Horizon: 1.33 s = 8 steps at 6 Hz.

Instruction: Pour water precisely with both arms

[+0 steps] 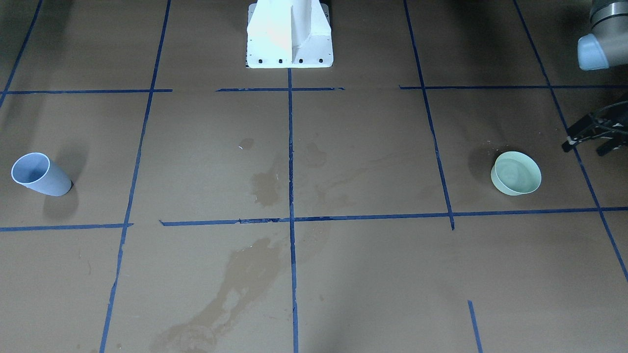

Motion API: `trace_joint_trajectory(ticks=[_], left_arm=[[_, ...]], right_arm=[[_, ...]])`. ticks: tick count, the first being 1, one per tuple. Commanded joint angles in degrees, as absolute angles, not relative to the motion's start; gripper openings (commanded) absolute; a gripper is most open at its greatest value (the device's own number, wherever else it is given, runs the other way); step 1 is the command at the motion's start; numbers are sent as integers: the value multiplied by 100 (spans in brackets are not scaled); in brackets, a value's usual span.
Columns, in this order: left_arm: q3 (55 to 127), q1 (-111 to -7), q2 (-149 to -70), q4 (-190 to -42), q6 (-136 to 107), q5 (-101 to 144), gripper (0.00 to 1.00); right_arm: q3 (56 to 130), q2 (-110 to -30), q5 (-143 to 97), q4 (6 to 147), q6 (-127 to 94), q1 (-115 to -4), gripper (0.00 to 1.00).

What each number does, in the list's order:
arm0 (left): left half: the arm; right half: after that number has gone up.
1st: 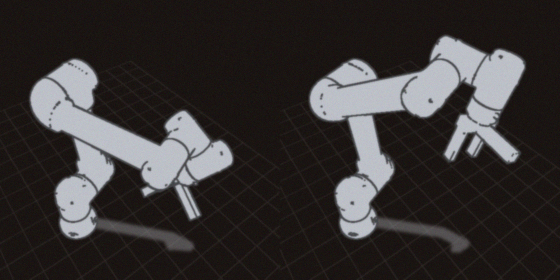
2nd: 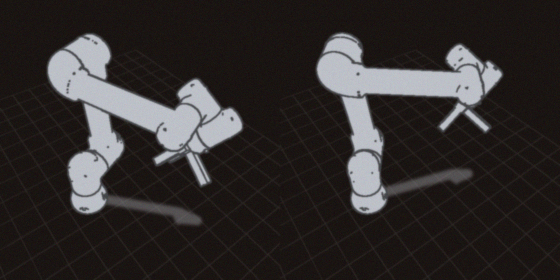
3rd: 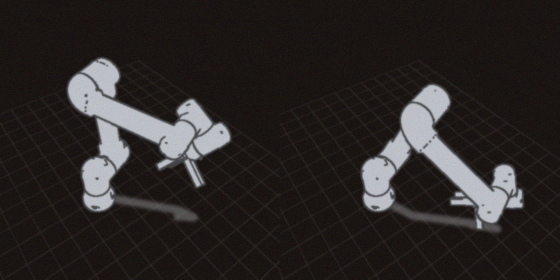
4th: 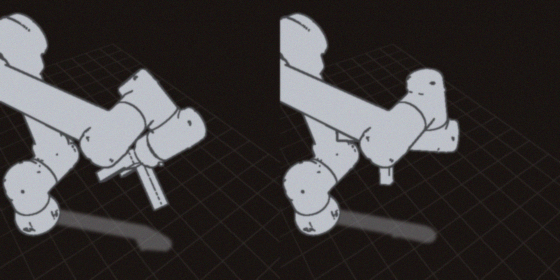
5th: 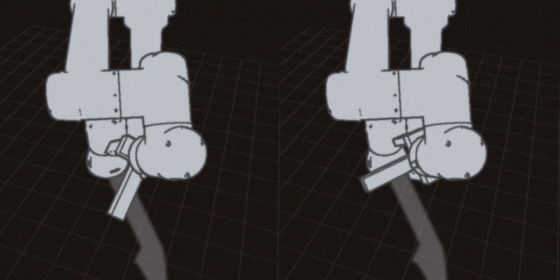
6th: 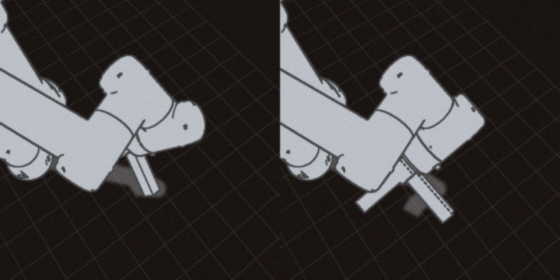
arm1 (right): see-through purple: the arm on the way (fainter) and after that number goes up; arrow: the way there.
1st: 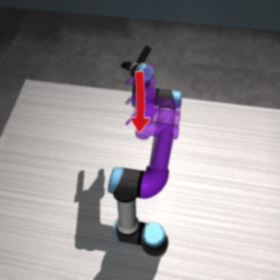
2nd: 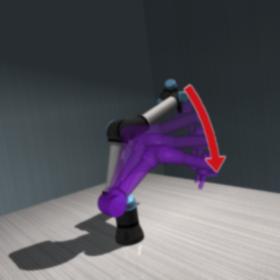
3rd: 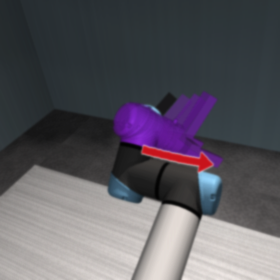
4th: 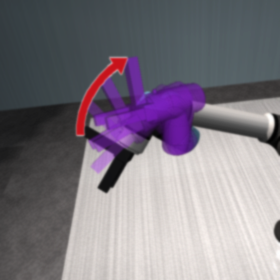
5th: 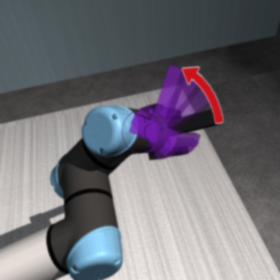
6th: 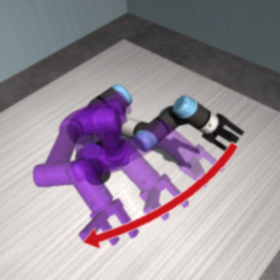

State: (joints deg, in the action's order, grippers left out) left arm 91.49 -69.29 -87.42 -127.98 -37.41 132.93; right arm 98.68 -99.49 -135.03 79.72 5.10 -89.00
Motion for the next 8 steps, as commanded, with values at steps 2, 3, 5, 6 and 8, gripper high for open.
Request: trace_joint_trajectory(ticks=[2, 3, 5, 6, 8], left_arm=[[8939, -6372, -8807, -13201, -4535, 12832, 100], [8799, -6259, -8833, -13201, -4561, 12832, 100], [8430, -6118, -9043, -13201, -4570, 12832, 100], [8333, -5882, -9105, -13192, -4562, 12832, 100], [8200, -5792, -9184, -13201, -4527, 12701, 44]], right_arm=[[9861, -9949, -13509, 7972, 510, -8895, 100], [9853, -9949, -13570, 7972, 510, -8895, 100], [9844, -9949, -13579, 7972, 519, -8895, 100], [9844, -9949, -13579, 7972, 519, -8895, 100], [9844, -9949, -13570, 7963, 519, -8895, 100]])
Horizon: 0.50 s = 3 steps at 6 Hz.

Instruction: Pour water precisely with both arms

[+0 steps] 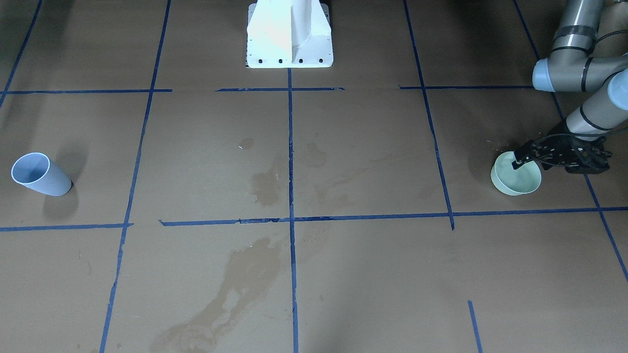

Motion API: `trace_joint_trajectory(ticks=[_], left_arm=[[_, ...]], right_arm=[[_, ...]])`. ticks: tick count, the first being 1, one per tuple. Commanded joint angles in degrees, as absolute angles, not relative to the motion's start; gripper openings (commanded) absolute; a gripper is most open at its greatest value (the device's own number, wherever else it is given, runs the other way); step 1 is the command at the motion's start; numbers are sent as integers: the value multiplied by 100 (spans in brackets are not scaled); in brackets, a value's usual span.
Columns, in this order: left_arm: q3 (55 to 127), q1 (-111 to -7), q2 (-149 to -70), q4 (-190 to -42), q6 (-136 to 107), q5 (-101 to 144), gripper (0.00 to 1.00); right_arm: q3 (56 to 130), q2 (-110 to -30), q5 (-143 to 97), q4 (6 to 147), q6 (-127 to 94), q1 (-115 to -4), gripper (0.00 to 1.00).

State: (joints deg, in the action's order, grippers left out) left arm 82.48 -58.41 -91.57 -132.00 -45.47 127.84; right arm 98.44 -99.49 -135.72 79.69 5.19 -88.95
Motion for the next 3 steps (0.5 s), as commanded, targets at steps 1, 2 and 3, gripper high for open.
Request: trace_joint_trajectory(ticks=[1, 2, 3], left_arm=[[8235, -5792, -9185, -13192, -4509, 12709, 5], [8261, -5801, -9185, -13192, -4517, 12770, 0], [8270, -5809, -9228, -13158, -4526, 12779, 0]], right_arm=[[9852, -9949, -13570, 7963, 519, -8895, 100], [9853, -9949, -13570, 7963, 519, -8895, 100], [9853, -9949, -13570, 7963, 519, -8895, 100]])
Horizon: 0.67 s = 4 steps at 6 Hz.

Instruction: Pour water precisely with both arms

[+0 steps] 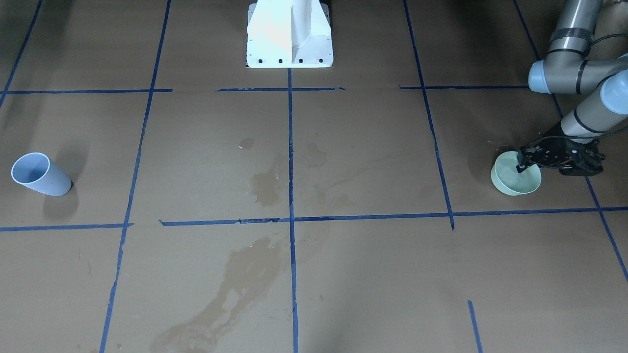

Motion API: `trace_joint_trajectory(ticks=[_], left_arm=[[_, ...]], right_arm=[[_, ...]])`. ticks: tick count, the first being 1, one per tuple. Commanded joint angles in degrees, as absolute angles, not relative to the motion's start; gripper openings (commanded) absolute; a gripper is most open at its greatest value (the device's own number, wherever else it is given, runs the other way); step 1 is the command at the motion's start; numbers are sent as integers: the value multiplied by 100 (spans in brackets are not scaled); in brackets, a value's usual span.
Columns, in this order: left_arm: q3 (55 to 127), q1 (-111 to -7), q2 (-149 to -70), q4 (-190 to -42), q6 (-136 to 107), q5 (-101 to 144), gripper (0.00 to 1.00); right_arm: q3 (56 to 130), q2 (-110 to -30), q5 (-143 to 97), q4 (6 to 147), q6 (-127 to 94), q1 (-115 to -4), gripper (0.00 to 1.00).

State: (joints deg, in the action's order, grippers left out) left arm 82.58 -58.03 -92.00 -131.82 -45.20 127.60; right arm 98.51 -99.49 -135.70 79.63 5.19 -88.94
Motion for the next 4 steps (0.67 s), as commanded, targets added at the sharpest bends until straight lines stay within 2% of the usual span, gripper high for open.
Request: trace_joint_trajectory(ticks=[1, 2, 4], left_arm=[[8288, -5836, -9298, -13140, -4552, 12779, 0], [8480, -5853, -9421, -13009, -4570, 12805, 0], [9556, -5871, -9797, -11576, -4597, 12937, 0]], right_arm=[[9861, -9949, -13579, 7963, 519, -8903, 100], [9861, -9949, -13579, 7963, 519, -8895, 100], [9879, -9949, -13588, 7963, 519, -8903, 100]])
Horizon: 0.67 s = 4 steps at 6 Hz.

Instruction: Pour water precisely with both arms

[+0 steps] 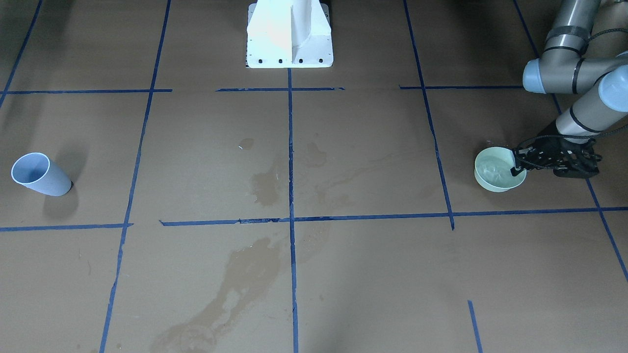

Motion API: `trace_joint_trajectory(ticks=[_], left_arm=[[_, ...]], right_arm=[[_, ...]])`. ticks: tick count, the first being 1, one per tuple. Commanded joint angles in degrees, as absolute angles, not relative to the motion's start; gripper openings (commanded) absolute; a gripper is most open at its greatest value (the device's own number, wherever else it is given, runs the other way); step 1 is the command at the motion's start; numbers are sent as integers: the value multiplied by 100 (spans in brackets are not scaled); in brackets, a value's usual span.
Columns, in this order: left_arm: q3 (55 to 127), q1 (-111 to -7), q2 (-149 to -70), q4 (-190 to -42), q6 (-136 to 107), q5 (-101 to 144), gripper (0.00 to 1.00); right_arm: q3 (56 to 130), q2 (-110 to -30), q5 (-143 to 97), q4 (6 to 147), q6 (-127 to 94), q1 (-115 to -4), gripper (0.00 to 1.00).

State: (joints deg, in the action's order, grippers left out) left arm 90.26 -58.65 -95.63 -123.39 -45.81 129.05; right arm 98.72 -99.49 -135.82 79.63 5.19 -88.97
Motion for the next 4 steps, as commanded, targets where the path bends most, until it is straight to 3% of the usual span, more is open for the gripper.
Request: trace_joint_trajectory(ticks=[1, 2, 4], left_arm=[[10041, -5828, -10418, -10548, -4832, 12946, 0], [10081, -5514, -11207, -10086, -5530, 12946, 0], [9897, -4547, -11994, -10046, -6632, 12876, 0]], right_arm=[[9879, -9949, -13614, 7954, 527, -8895, 100], [9870, -9949, -13614, 7902, 519, -8895, 100], [9844, -9949, -13623, 7893, 519, -8895, 100]])
